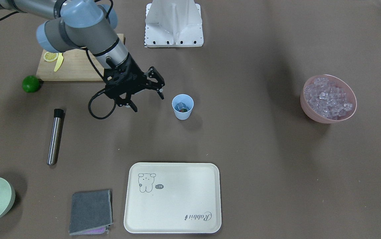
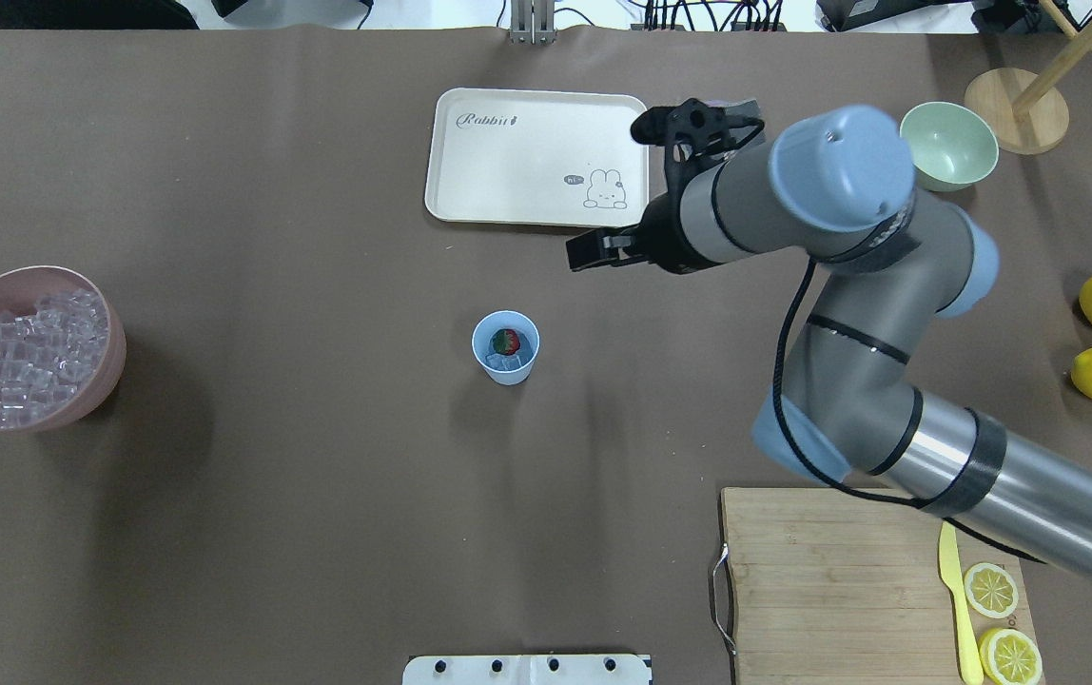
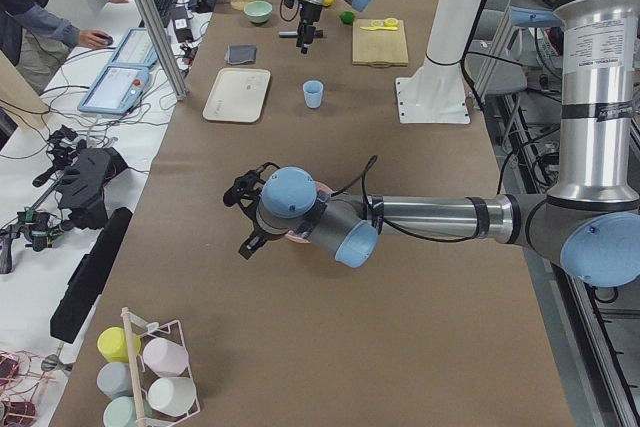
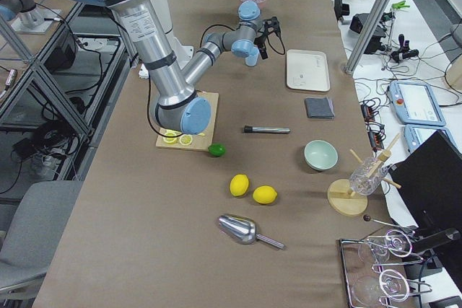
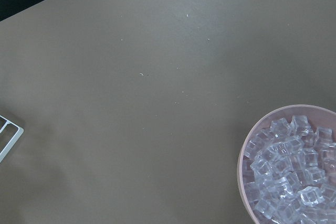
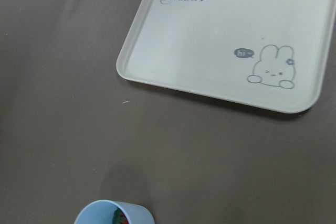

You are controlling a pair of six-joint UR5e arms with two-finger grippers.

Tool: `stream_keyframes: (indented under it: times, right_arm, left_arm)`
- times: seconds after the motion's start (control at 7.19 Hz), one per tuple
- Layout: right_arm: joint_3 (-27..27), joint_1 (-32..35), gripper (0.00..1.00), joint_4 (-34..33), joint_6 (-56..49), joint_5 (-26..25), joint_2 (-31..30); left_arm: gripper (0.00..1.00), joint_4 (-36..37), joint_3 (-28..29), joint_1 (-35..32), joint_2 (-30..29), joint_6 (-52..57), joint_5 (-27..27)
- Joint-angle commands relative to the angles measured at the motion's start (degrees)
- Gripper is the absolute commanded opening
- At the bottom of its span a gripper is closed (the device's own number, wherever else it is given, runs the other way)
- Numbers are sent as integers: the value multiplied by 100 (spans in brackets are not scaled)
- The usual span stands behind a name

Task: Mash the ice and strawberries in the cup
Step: 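Raise the right gripper and move it above the steel muddler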

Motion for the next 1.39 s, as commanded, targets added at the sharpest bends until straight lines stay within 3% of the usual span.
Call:
stream_keyframes:
  times: [0.0, 0.14, 0.42, 0.7, 0.83, 0.97, 1.25]
  right_arm:
    - [407, 506, 99, -391, 356, 535, -375]
    - [697, 672, 99, -462, 438, 544, -534]
    - [735, 840, 99, -490, 596, 868, -632]
    - [788, 850, 97, -262, 712, 826, -834]
    - [649, 1015, 100, -374, 546, 1130, -835]
    - [473, 1234, 99, -628, 179, 1559, -852]
    - [463, 1665, 100, -1775, -845, 1582, -931]
  left_arm:
    - [97, 2, -17, -112, -31, -6, 165]
    - [97, 2, -86, -130, -75, -6, 479]
    - [97, 10, -139, -243, 3, -6, 474]
    - [97, 28, -219, -358, 30, -6, 438]
    - [97, 37, -201, -367, 135, -14, 447]
    - [97, 45, -184, -358, 127, -15, 447]
    - [97, 107, -184, -332, 92, -15, 447]
